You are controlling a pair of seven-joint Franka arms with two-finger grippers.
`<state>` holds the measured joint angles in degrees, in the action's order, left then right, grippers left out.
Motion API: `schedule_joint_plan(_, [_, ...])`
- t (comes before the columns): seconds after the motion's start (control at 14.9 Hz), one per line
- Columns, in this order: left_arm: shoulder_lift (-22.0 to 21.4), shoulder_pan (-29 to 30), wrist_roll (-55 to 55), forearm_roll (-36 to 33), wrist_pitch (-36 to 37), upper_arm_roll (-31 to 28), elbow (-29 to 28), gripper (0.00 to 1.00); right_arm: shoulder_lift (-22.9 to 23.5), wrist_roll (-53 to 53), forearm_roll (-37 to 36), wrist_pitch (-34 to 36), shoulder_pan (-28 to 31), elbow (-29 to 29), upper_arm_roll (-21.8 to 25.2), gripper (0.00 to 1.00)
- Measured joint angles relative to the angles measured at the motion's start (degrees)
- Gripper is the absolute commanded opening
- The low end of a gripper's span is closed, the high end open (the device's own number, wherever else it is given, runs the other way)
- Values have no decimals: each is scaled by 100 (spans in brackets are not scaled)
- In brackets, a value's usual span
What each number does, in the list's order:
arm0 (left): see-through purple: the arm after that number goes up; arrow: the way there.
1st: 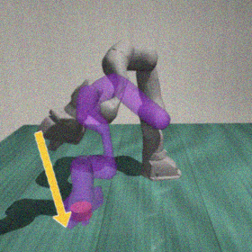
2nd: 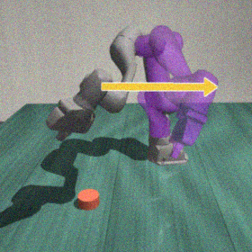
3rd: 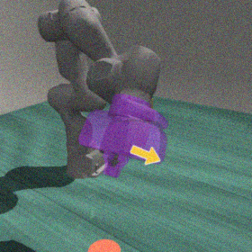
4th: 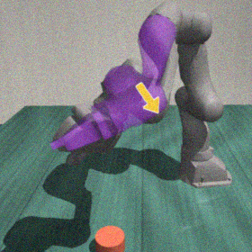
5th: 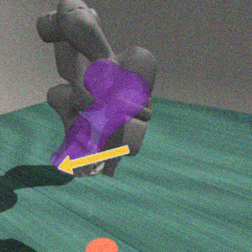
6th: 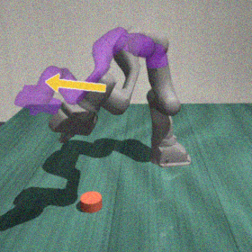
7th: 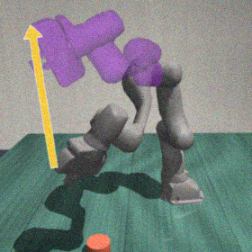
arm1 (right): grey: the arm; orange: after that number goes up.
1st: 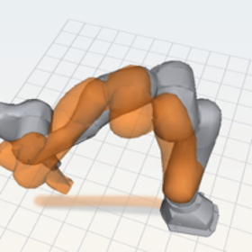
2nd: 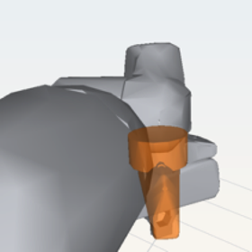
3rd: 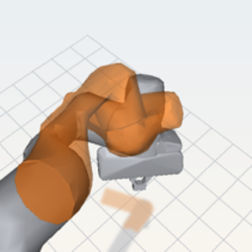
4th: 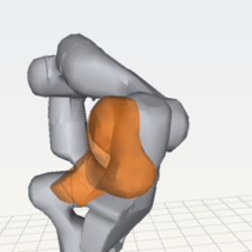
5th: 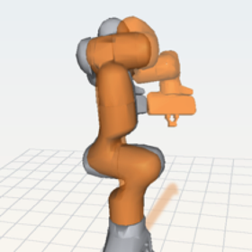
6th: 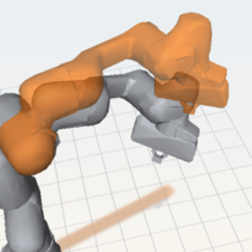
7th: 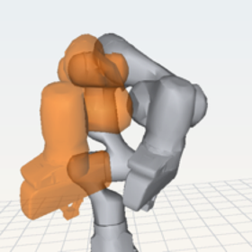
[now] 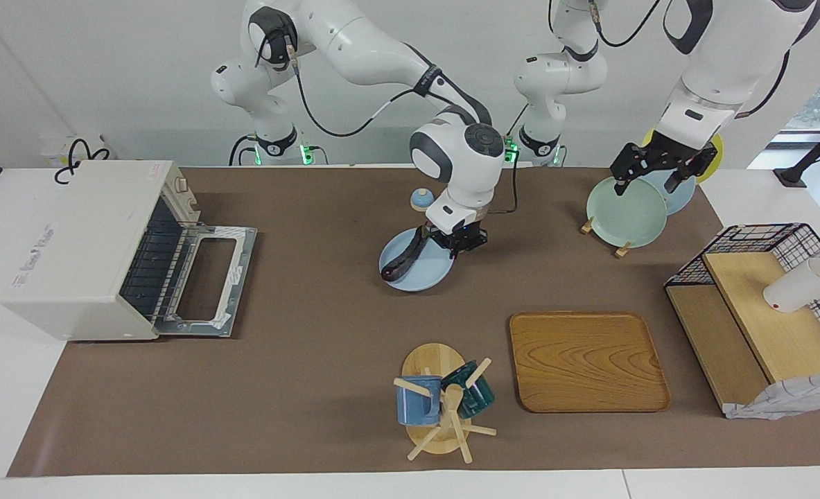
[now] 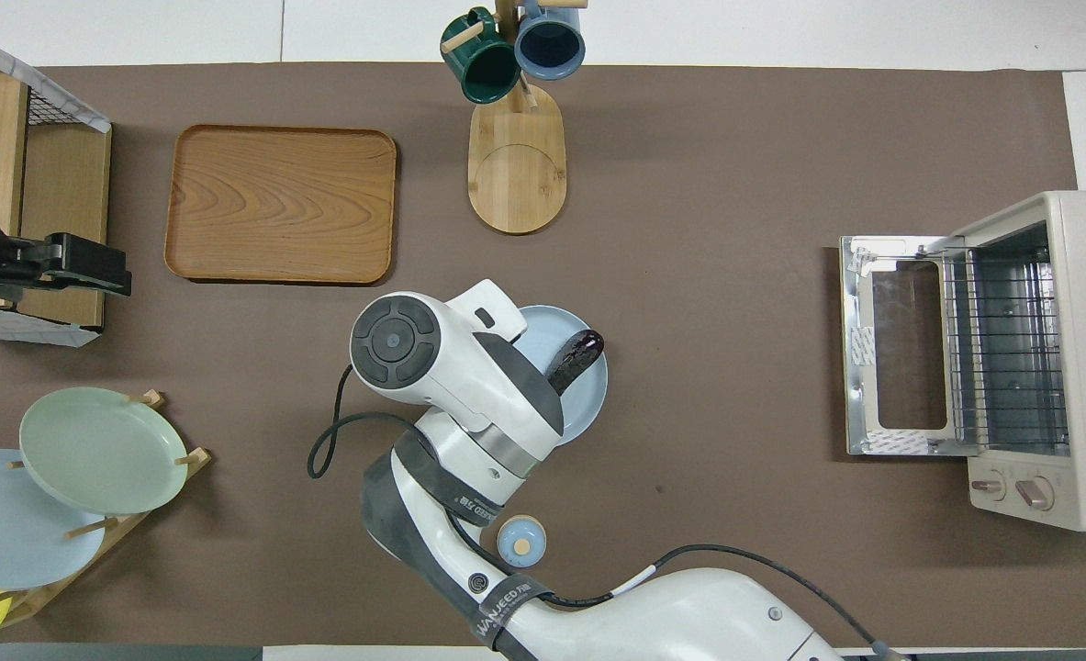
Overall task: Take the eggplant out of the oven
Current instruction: 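Lower the plate onto the table center and open the right gripper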
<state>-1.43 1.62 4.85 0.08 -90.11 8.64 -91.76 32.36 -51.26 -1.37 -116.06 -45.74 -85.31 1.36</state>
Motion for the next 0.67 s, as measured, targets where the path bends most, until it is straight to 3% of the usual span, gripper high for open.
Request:
schedule_joint_plan(0.13, [0, 0, 0, 0, 0, 0, 0, 100, -89, 0, 0, -129, -9, -166, -7, 3])
schedule_joint_plan(0.2, [0, 0, 0, 0, -1, 0, 0, 100, -123, 0, 0, -185, -16, -195, -14, 21])
schedule_joint_plan(0.27, [0, 1, 0, 0, -1, 0, 0, 100, -146, 0, 1, -296, -22, -210, -23, 32])
schedule_joint_plan(0.4, [0, 7, 0, 0, -7, 0, 0, 100, -169, 0, 1, -665, -34, -264, -27, 46])
schedule_joint_plan(0.54, [0, 14, 0, 0, -22, 0, -2, 100, -170, 0, 1, -848, -34, -293, -28, 48])
schedule_joint_plan(0.67, [0, 21, 0, 0, -73, 0, -4, 100, -194, 41, -7, -768, -31, -273, -24, 41])
